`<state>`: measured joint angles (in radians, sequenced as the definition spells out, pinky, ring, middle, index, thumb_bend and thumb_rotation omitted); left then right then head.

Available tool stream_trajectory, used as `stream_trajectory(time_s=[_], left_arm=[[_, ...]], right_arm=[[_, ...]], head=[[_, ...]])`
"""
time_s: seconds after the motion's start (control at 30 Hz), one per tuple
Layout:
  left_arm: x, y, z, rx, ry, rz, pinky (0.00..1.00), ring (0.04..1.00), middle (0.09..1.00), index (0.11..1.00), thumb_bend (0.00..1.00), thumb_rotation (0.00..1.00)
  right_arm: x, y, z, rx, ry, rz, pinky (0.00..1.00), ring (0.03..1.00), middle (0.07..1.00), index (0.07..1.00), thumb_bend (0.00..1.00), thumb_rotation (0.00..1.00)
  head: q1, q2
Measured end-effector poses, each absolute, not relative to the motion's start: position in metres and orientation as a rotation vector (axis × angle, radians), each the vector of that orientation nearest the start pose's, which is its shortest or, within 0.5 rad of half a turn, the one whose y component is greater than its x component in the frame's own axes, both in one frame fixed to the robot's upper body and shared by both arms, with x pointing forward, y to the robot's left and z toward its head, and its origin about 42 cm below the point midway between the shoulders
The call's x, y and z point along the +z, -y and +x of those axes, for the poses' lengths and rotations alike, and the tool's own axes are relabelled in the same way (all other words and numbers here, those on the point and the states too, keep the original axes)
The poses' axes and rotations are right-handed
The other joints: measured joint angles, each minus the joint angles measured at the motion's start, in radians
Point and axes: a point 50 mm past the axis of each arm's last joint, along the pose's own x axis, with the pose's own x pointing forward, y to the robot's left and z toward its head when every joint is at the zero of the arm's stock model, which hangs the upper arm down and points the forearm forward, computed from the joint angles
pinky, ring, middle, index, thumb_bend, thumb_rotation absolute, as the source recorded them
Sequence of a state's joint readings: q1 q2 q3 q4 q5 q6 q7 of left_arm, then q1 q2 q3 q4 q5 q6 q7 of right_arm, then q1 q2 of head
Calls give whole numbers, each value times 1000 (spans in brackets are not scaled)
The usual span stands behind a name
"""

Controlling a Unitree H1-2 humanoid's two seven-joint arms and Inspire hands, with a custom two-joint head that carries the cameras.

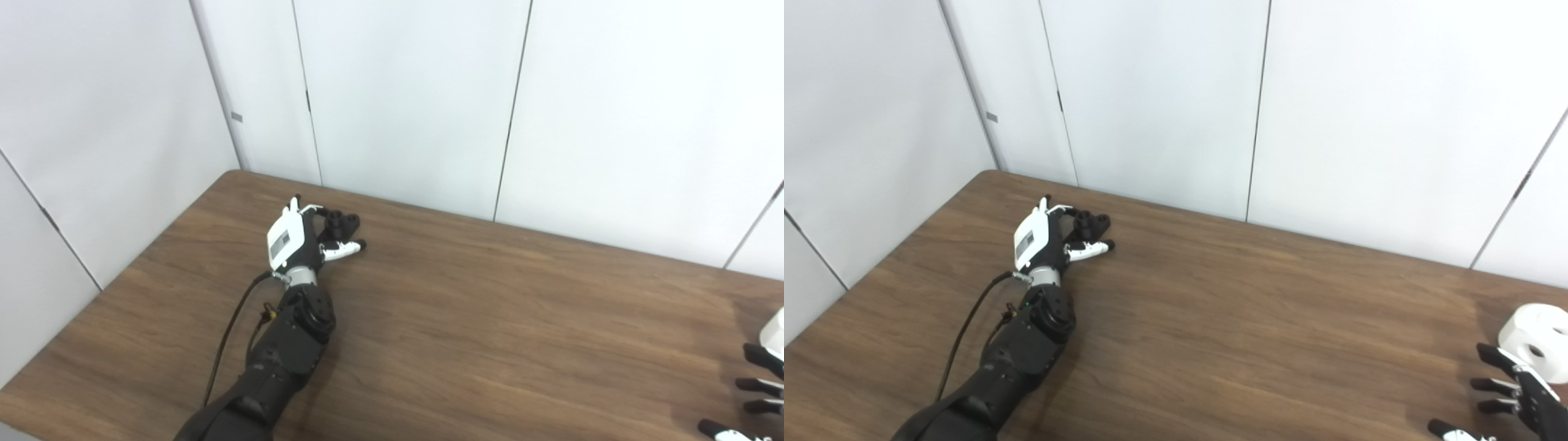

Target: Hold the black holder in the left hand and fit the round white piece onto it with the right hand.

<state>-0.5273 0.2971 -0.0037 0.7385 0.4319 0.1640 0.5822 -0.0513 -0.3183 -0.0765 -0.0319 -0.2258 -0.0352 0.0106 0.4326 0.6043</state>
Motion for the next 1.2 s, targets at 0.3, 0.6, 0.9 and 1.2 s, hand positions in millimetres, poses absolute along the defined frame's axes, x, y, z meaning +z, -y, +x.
stream_trajectory(time_s=[0.3,0.6,0.9,1.2], left_arm=[[114,-345,432,628,-165,814,930,1000,982,669,858,161],[113,-346,432,631,-172,809,921,1000,975,656,861,160],[111,-349,432,647,-176,819,900,983,945,573,851,150],[110,-347,433,630,-180,819,971,959,887,484,525,57]], right_arm=[[144,329,300,-57,118,-548,533,679,823,790,705,128],[144,329,300,-58,117,-549,529,676,822,791,705,123],[144,329,300,-59,114,-550,528,676,822,791,688,140],[144,329,300,-63,104,-549,522,668,819,789,680,163]], head=[[2,6],[2,11],[-2,12],[-2,14]])
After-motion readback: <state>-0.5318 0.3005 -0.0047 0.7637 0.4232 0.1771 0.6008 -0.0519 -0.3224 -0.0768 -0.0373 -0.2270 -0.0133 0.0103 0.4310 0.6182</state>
